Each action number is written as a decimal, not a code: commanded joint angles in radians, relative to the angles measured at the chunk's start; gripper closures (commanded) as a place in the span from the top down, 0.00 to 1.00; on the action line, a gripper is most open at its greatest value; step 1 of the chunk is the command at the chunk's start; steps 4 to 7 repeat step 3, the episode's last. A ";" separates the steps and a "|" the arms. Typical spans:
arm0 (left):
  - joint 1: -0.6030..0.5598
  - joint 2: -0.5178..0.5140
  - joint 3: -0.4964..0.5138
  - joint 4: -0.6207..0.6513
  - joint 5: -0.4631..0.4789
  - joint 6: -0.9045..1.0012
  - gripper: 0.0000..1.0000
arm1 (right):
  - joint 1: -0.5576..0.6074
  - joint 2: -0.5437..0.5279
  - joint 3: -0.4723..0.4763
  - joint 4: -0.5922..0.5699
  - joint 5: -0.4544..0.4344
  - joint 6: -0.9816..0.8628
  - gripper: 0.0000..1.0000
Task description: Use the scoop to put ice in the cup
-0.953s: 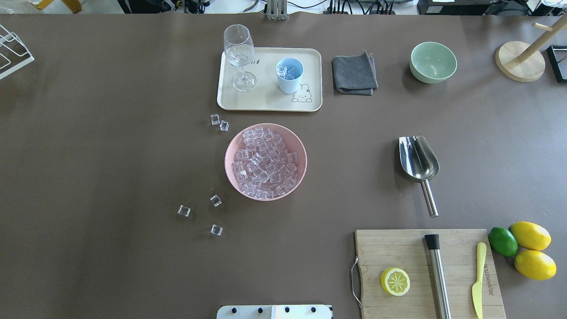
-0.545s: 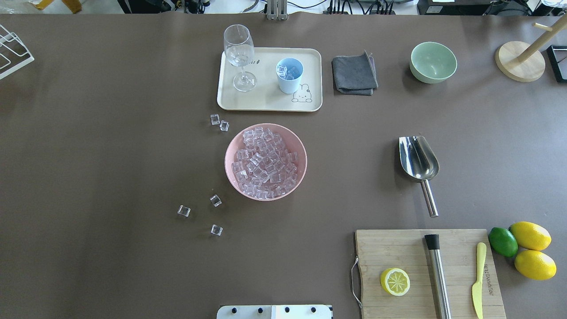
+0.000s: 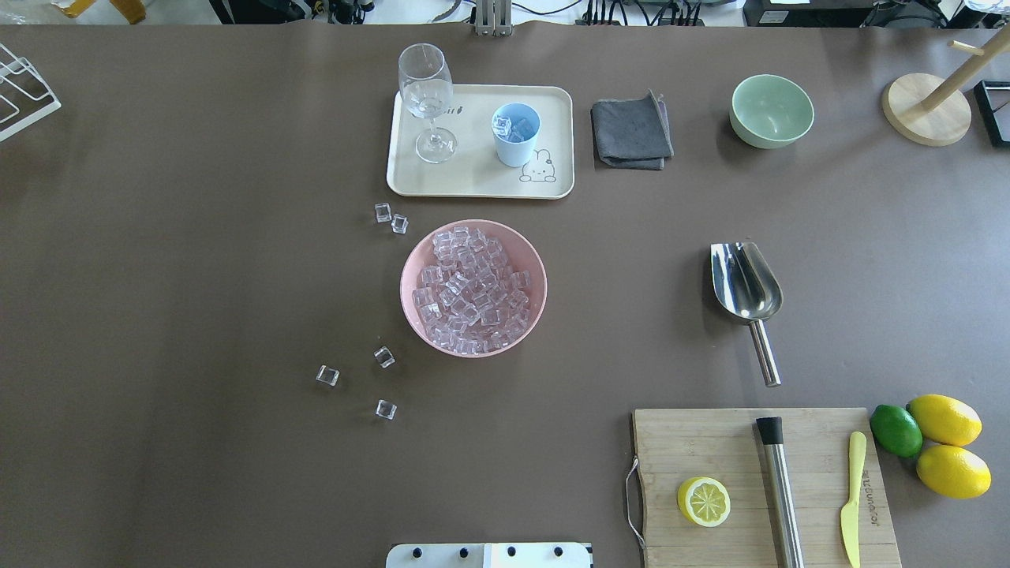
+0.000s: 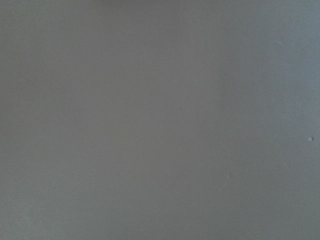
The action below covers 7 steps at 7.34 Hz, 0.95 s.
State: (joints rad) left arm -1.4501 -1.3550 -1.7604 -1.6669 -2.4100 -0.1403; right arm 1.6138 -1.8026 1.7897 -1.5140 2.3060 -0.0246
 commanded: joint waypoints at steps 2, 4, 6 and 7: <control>-0.007 -0.006 0.038 -0.005 0.002 -0.005 0.98 | 0.000 0.020 -0.021 0.000 -0.004 0.000 1.00; -0.007 -0.016 0.039 -0.005 -0.001 -0.005 0.98 | 0.000 0.020 -0.021 -0.002 -0.002 0.000 1.00; -0.007 -0.016 0.039 -0.005 -0.001 -0.005 0.98 | 0.000 0.020 -0.021 -0.002 -0.002 0.000 1.00; -0.007 -0.016 0.039 -0.005 -0.001 -0.005 0.98 | 0.000 0.020 -0.021 -0.002 -0.002 0.000 1.00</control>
